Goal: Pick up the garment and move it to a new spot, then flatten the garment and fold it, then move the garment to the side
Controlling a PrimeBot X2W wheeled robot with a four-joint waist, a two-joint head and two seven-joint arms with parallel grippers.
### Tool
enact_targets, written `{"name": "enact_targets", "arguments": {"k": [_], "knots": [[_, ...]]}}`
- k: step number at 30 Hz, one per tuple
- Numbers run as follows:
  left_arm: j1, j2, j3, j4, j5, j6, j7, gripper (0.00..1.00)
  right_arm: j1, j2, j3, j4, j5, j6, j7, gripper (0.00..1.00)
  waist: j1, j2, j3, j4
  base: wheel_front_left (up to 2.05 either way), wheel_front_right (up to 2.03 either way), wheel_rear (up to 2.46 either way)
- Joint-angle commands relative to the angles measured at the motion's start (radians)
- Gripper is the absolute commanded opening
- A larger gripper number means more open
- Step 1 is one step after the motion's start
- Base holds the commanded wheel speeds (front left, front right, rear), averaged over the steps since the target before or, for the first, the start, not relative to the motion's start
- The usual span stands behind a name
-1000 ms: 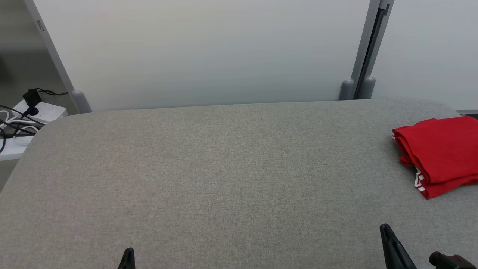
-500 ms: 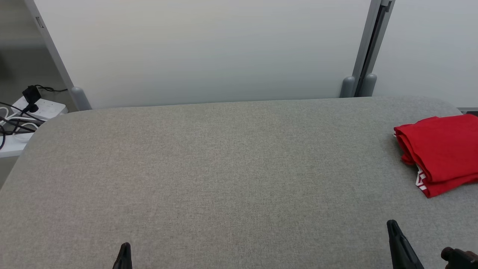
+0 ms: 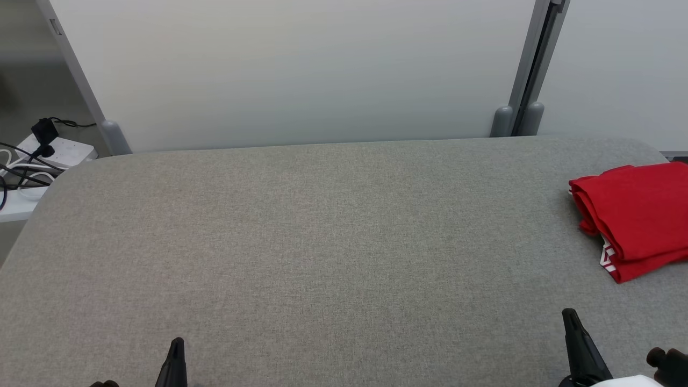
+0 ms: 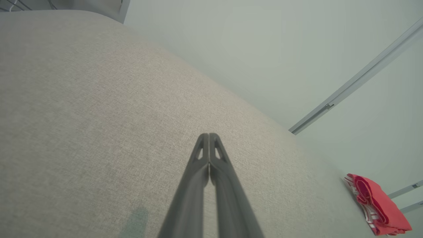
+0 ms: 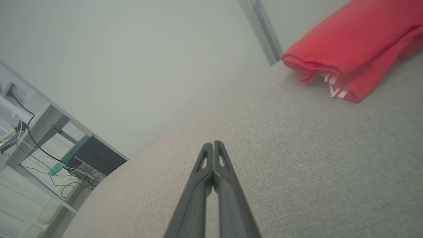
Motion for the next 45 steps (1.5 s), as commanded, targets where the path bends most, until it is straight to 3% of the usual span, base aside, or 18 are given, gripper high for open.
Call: {"name": "enact_targets", "arguments": {"k": [1, 45], "knots": [[-0.056, 0.013, 0.020, -0.020, -0.035, -0.011, 0.008, 0.00, -0.046, -0.016, -0.004, -0.019, 0.037, 0.000, 0.011, 0.00, -0.0001, 0.0000, 0.001, 0.000, 0.00, 0.00, 0.00], [-0.173, 0.020, 0.067, 0.012, -0.515, -0.055, 0.134, 0.00, -0.136, -0.018, -0.065, 0.027, 0.517, 0.000, 0.131, 0.00, -0.0001, 0.0000, 0.032, 0.005, 0.00, 0.00, 0.00]]}}
